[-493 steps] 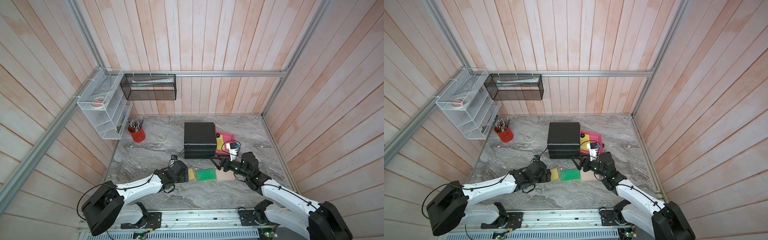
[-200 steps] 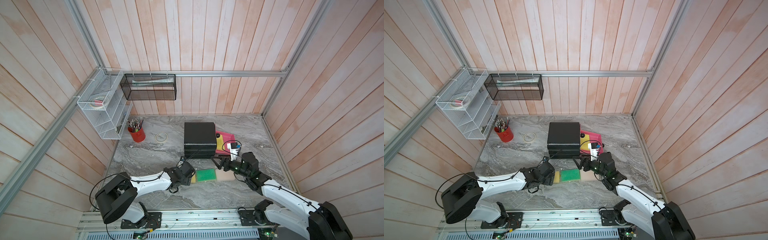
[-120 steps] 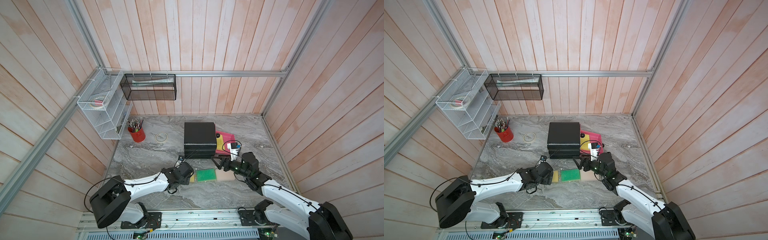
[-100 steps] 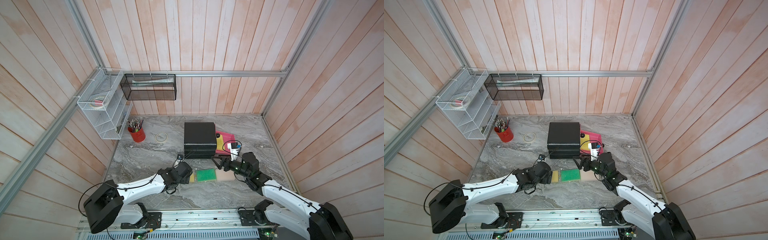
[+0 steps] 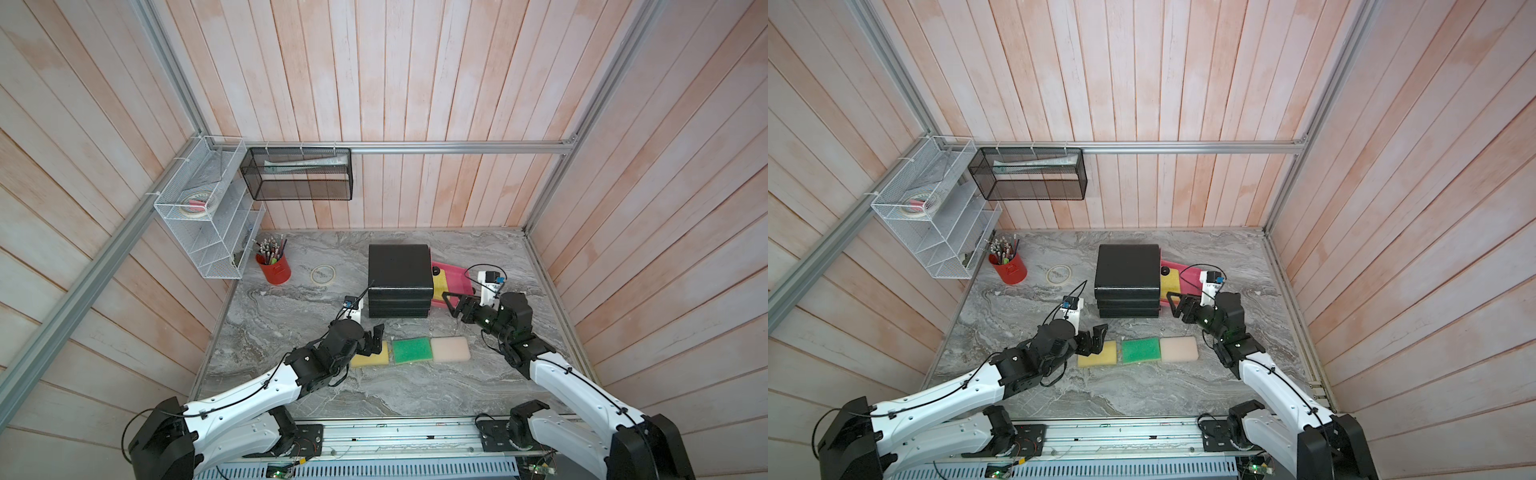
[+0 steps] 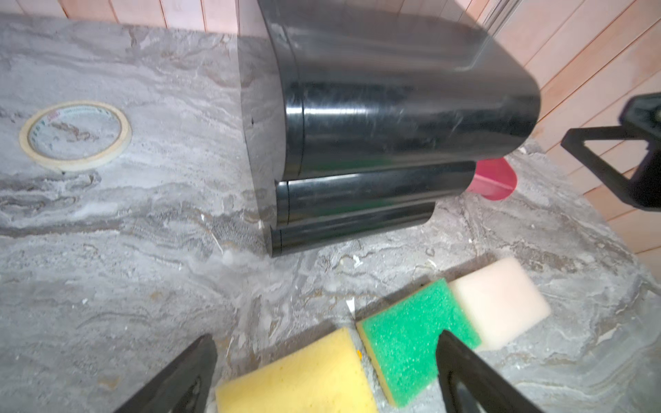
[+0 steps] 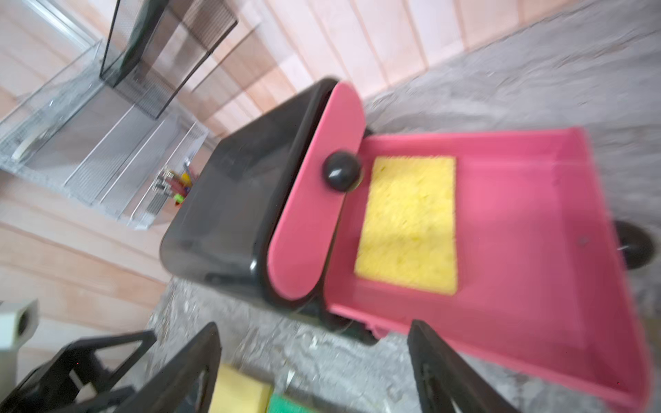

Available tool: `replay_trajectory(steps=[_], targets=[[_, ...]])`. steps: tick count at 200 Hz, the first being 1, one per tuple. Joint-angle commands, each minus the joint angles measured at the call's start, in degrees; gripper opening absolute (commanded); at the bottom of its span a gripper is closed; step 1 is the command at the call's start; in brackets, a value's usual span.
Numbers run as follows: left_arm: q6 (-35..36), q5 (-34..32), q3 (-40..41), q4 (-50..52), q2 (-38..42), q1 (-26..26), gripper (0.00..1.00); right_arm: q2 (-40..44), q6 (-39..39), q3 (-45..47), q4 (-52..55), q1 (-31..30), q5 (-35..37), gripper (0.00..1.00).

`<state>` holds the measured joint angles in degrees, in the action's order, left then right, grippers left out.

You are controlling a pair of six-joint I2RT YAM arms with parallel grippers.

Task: Take the sponge out of the drawer
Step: Pick up the sponge from the drawer.

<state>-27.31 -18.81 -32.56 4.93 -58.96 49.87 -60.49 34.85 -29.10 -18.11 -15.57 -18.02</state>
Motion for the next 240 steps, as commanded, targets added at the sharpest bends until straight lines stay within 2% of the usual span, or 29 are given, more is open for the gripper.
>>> replay_trajectory(steps=[1,48,96,178,218,230,240], targets=[[3.2,2.6,-1.5,-6.1,-0.4,-1.9,0.97,-7.4,-0.4,-7.4,2.7,4.4,-1.2,0.77],[2.9,5.5,0.1,-7.7,1.6,-4.0,0.97,-24.9,-6.6,-20.3,8.4,5.4,-3.7,0.65],[2.3,7.9,2.1,-8.0,5.5,-5.5,0.97,-37.8,-5.6,-24.6,6.4,6.5,-10.3,0.55],[1.8,8.9,3.1,-8.4,6.8,-6.1,0.97,-43.3,-4.6,-25.5,4.0,6.5,-11.9,0.56],[1.7,8.8,3.3,-8.5,6.9,-6.1,0.97,-44.8,-4.2,-25.9,3.3,6.4,-12.8,0.49],[1.7,8.8,3.4,-8.4,6.9,-6.2,0.97,-44.9,-4.1,-25.7,3.0,6.3,-13.1,0.43],[1.7,8.9,3.4,-8.4,7.0,-6.1,0.97,-44.7,-4.1,-25.7,2.8,6.2,-13.1,0.33]])
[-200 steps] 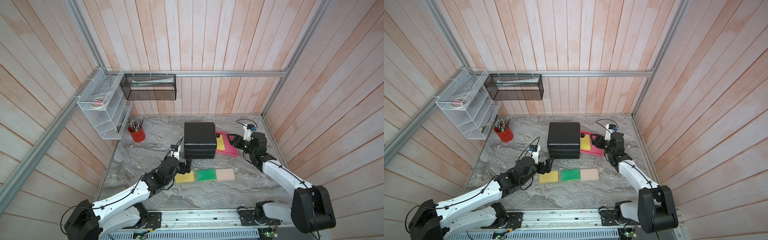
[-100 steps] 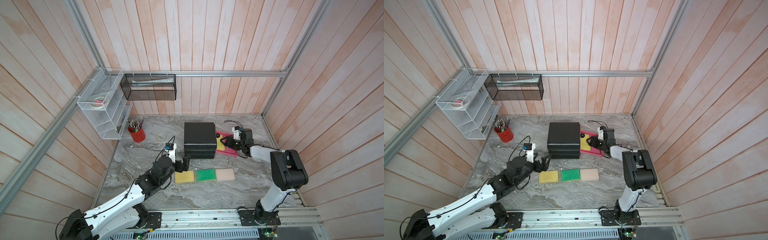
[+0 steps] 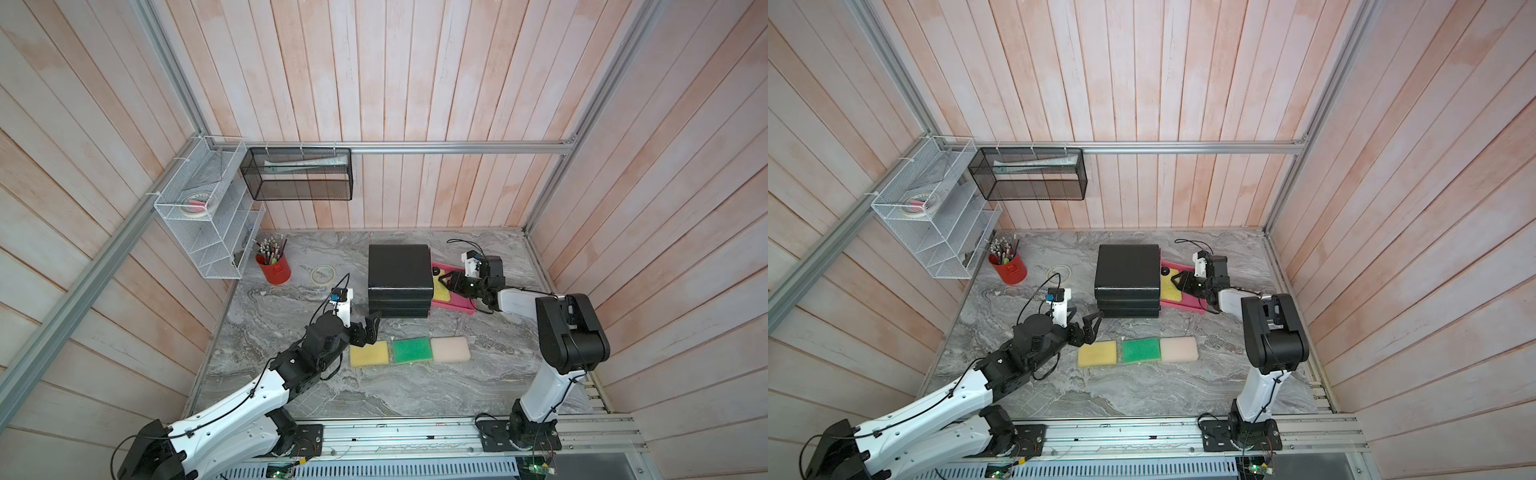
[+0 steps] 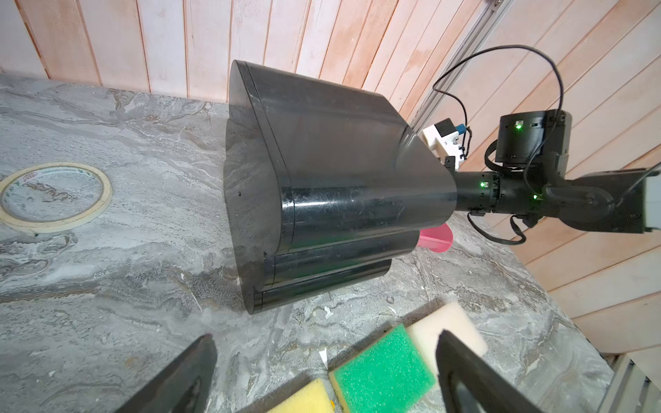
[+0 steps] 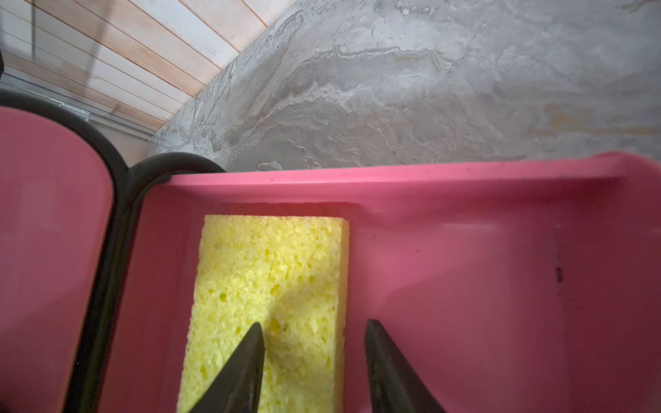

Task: Take the sponge out of the drawer
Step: Pick up the sponge from the drawer.

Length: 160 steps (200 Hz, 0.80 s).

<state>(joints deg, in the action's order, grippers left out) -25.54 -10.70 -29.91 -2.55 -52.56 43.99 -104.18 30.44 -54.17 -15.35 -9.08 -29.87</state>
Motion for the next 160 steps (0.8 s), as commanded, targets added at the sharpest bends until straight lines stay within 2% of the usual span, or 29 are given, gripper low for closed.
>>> replay_trajectory(steps=[1,26,50,101,160], targets=[[-0.1,0.8,0.8,-1.0,0.6,-0.2,0.97,-1.0,0.3,-0.5,0.1,-0.3,-1.2,0.31],[-0.2,0.7,1.0,-0.9,0.8,-0.3,0.97,-0.1,0.7,0.1,-0.7,-0.4,-1.2,0.11],[-0.4,0.7,1.3,-0.9,1.3,-0.3,0.97,2.3,1.5,1.5,-1.7,-0.4,-0.5,0.01],[-0.7,1.1,2.1,-1.0,2.3,-0.3,0.97,13.9,5.0,5.6,-1.8,0.3,6.1,0.00],[0.8,5.9,2.8,-4.7,2.5,-0.3,0.98,30.6,7.5,11.1,3.5,2.7,19.3,0.00]])
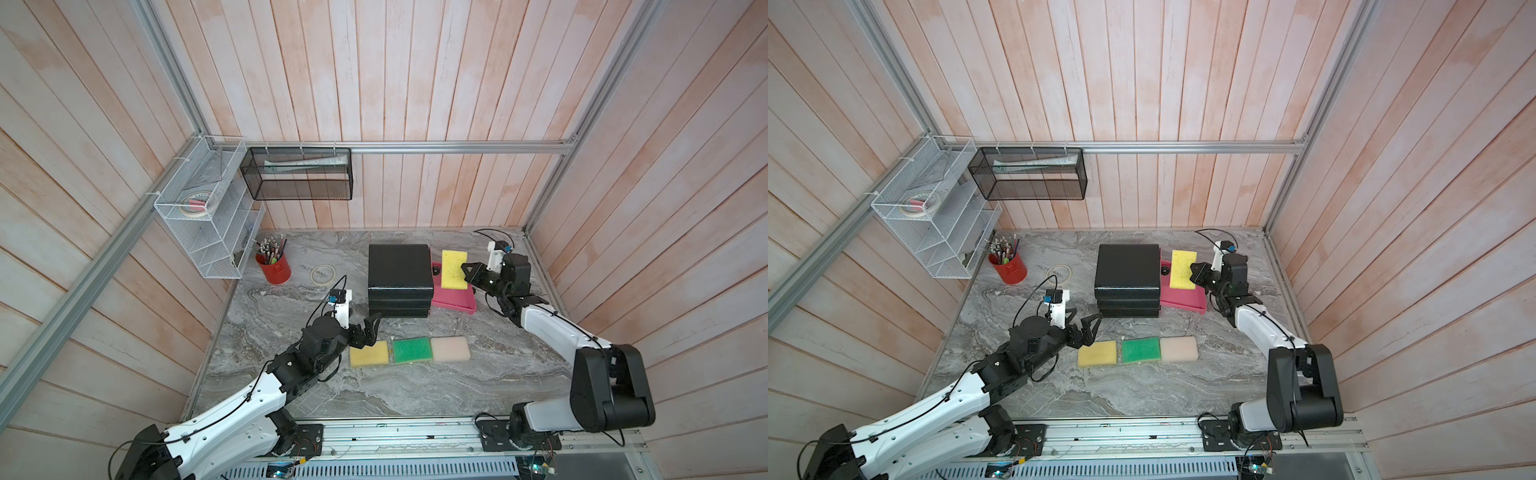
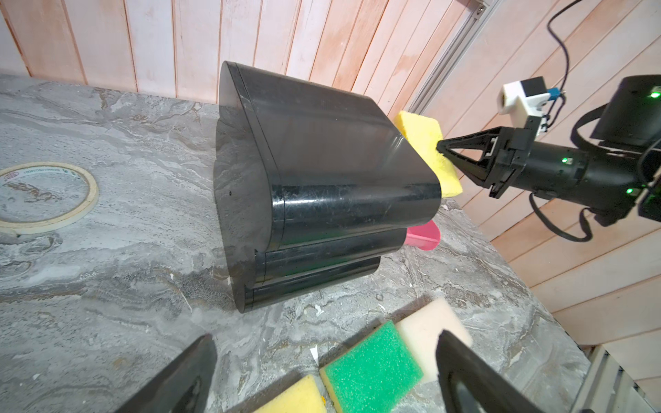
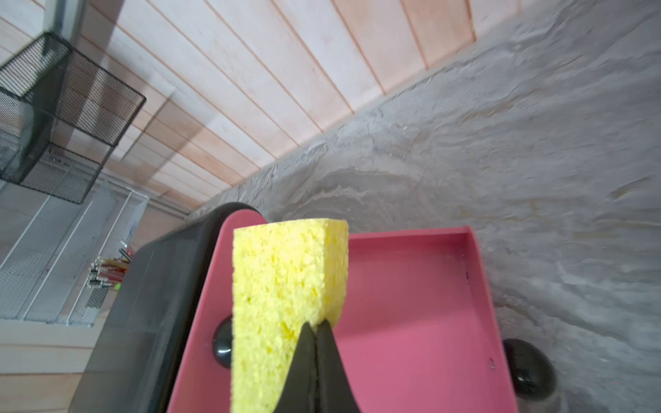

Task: Take the sponge out of the drawer
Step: Pick up the sponge from the drawer, then place the sponge at the center of the board.

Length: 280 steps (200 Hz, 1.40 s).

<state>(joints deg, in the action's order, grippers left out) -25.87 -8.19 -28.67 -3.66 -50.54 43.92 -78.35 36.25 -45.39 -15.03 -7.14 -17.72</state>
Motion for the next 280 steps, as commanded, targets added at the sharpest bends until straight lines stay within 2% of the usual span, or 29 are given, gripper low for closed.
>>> replay_trajectory(steps=[1,27,53,77,105,129,173,247,280], targets=[[1.2,3.6,1.6,-3.9,0.4,-0.3,0.98,5.0,1.8,2.4,3.2,0.7,7.3,0.00],[1.6,9.4,3.7,-11.7,-0.4,-0.2,0.98,12.5,5.1,4.9,1.9,0.7,8.5,0.00],[1.3,15.3,4.8,-21.4,-3.2,-0.2,0.99,20.6,15.4,10.9,-6.6,-0.9,9.8,0.00],[1.5,19.7,3.7,-29.3,-7.9,-0.2,0.99,24.2,24.6,16.6,-16.7,-6.7,13.6,0.00],[1.7,23.1,2.2,-37.5,-13.5,0.2,0.99,24.4,29.4,19.3,-24.6,-15.9,21.1,0.00],[1.5,26.6,1.3,-42.8,-18.2,0.4,1.00,22.7,34.3,21.1,-31.0,-21.4,25.4,0.00],[1.9,23.8,0.7,-51.1,-24.5,1.0,1.00,18.5,39.5,22.5,-39.4,-27.8,29.4,0.00],[-1.9,21.5,0.7,-70.5,-33.5,1.8,0.99,9.4,40.0,19.7,-48.5,-36.3,32.3,0.00],[-3.8,20.0,0.1,-74.9,-36.1,1.8,0.99,6.7,40.7,20.3,-54.2,-38.5,32.7,0.00]])
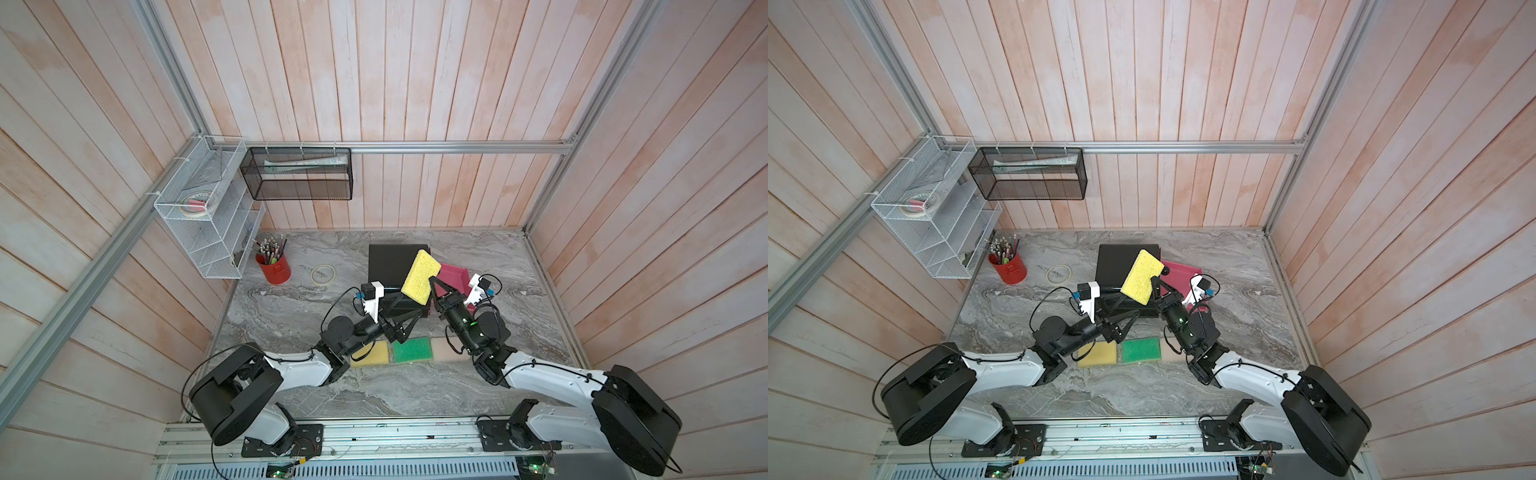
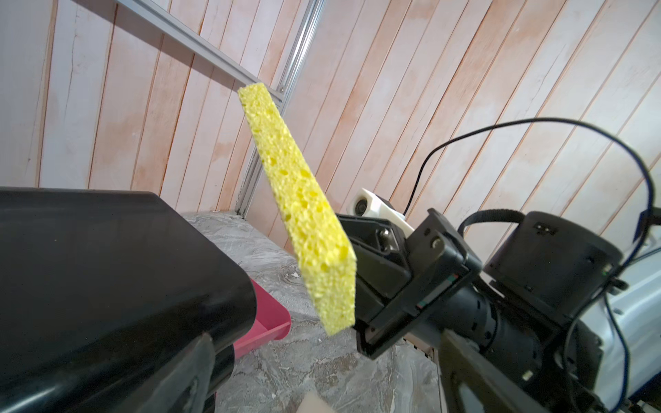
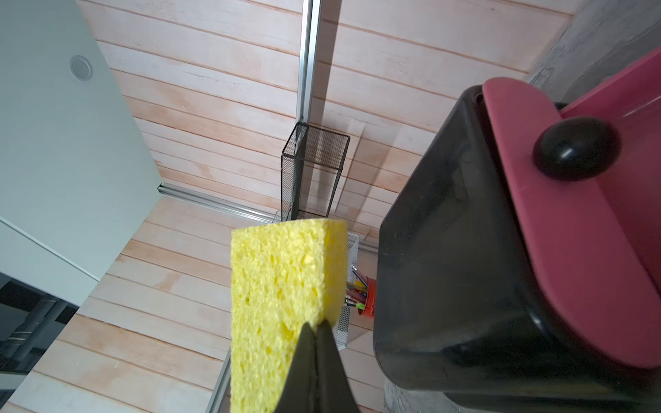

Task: Take the sponge out of the drawer
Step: Place the sponge at the center of the board.

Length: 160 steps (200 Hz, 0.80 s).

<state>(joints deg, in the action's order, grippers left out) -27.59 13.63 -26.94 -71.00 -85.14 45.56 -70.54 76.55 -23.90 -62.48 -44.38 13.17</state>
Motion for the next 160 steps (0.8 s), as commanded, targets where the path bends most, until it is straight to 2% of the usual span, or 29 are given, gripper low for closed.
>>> replay_trajectory(steps=[1,43,85,160], targets=[[-2.1,-1.8,-1.7,-7.7,-1.6,0.1,0.99,-1.1,0.3,-1.1,-6.8,-1.4,1.8,0.00],[-5.2,-1.0,-2.6,-10.8,-3.6,0.1,0.94,-2.6,1.0,-1.9,-8.1,-2.4,1.2,0.00],[-6.2,-2.0,-3.1,-12.0,-5.0,0.2,0.73,-2.8,1.8,-2.1,-8.4,-3.4,1.6,0.00],[-5.7,-3.4,-3.5,-13.2,-5.3,0.4,0.56,-3.3,2.1,-2.5,-7.0,-4.9,2.4,0.00]])
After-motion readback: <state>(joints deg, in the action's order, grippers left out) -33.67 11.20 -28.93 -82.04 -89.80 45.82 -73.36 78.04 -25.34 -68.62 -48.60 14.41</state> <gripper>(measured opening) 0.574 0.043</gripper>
